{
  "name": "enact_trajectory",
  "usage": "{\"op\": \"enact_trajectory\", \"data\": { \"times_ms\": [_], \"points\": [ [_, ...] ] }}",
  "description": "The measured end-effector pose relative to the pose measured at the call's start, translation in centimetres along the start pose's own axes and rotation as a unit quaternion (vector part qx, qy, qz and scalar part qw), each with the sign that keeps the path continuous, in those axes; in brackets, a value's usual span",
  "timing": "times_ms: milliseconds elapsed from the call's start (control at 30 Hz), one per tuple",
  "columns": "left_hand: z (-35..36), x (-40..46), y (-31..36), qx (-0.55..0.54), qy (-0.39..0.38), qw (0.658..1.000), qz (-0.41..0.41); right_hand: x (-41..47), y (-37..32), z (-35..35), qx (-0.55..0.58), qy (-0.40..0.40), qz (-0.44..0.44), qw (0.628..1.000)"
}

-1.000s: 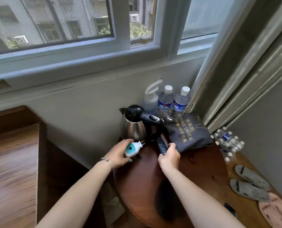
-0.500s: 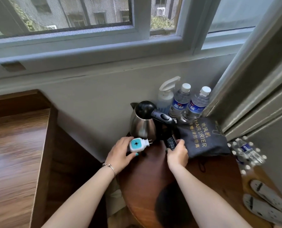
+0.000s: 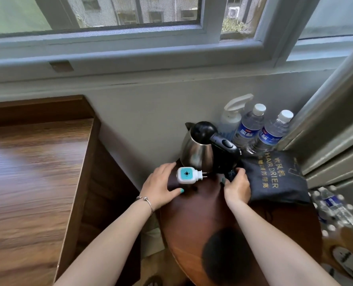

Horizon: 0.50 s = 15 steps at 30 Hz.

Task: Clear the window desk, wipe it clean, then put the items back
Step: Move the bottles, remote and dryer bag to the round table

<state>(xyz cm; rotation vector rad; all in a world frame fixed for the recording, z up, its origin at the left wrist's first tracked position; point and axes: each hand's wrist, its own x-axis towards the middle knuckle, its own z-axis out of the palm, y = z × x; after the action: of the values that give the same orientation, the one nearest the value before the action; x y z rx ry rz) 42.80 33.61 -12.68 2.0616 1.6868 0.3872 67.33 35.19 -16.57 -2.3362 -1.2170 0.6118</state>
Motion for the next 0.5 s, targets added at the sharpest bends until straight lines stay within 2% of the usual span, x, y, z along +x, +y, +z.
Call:
{"op": "enact_trajectory", "data": {
  "times_ms": [267, 400, 500],
  "points": [
    [-3.3, -1.7, -0.5, 0.01, -0.024, 1.0, -0.007, -3.2, 0.3, -2.1, -0.056, 0.023, -0.032, 0.998],
    [-5.7, -2.5, -0.7, 0.026, -0.057, 0.998, -0.021, -4.7, -0.7, -3.9, -0.069, 0.038, -0.019, 0.997],
    [-7.9, -3.7, -0.8, 0.0, -0.051, 0.998, -0.038, -6.2, -2.3, -5.3, -0.067, 0.044, -0.014, 0.997]
  ]
}}
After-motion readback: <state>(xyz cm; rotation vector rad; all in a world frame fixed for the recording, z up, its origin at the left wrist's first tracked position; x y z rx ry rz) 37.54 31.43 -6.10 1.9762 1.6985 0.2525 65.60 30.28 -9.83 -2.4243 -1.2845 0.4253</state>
